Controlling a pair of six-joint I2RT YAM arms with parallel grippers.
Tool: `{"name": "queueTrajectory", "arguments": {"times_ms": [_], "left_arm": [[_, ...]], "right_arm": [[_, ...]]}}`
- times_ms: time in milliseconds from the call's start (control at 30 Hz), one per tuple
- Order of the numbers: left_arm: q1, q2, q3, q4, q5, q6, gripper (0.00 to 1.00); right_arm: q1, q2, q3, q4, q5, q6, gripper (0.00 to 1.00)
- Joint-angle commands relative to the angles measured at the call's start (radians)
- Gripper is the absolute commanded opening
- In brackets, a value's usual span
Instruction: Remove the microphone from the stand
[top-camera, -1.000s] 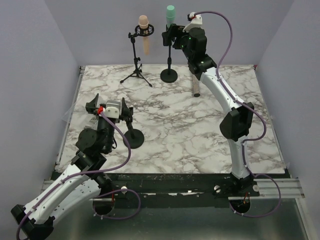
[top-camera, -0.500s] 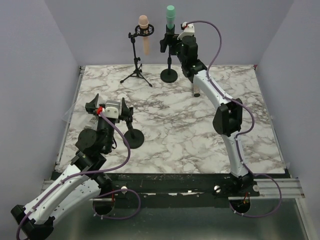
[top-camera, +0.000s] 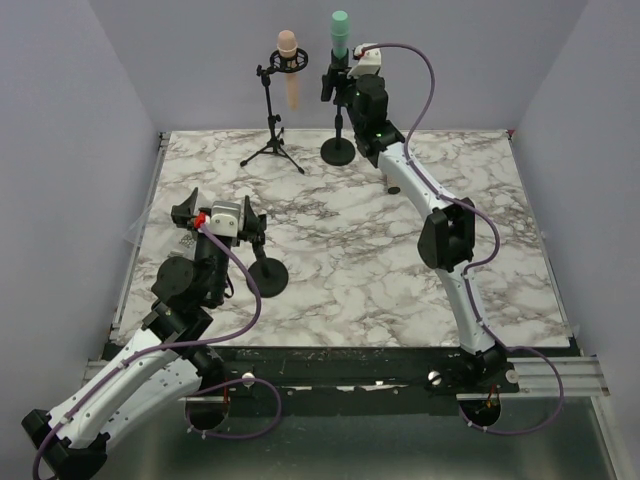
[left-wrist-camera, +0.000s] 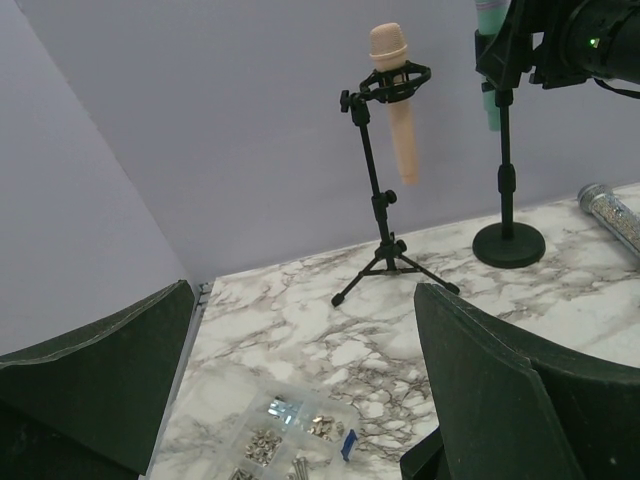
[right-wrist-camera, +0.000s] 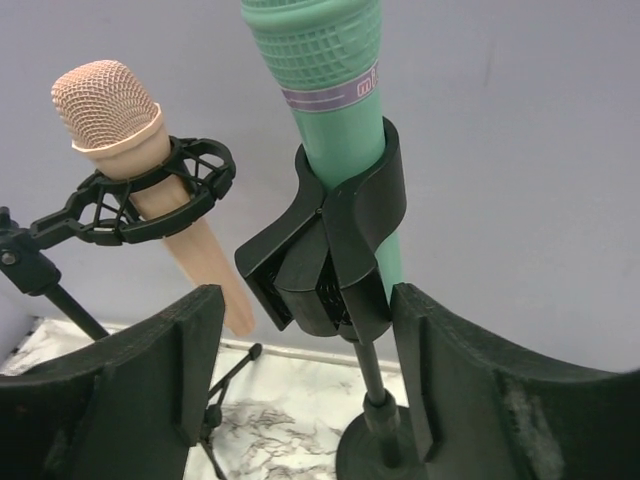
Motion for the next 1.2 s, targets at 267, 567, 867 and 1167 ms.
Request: {"name": "queueTrajectory", "arguments": {"times_ms": [267,567,867,1167], "left_arm": [[0.002,0.009,0.012,-0.014,0.001,-0.014,0.94],[0.002,0.016,0.015,-0.018,0.007,-0.020,0.94],[0.002,0.020,0.017,-0.024,0.008,-0.025,0.94],[0.002,0.018,0.017,-0.027,0.006,-0.028,0.94]], "right_arm": [[0.034,-0.056,-0.042,0.037,0.014,-0.080,0.58],[0.044,-0.183,-0.181,0.033,0.025,-0.046,0.48],[0.046,-0.330,-0.340,0.033,-0.014,0.027,0.46],[0.034,-0.397,-0.591,0.221,-0.051,0.006,0.76]]}}
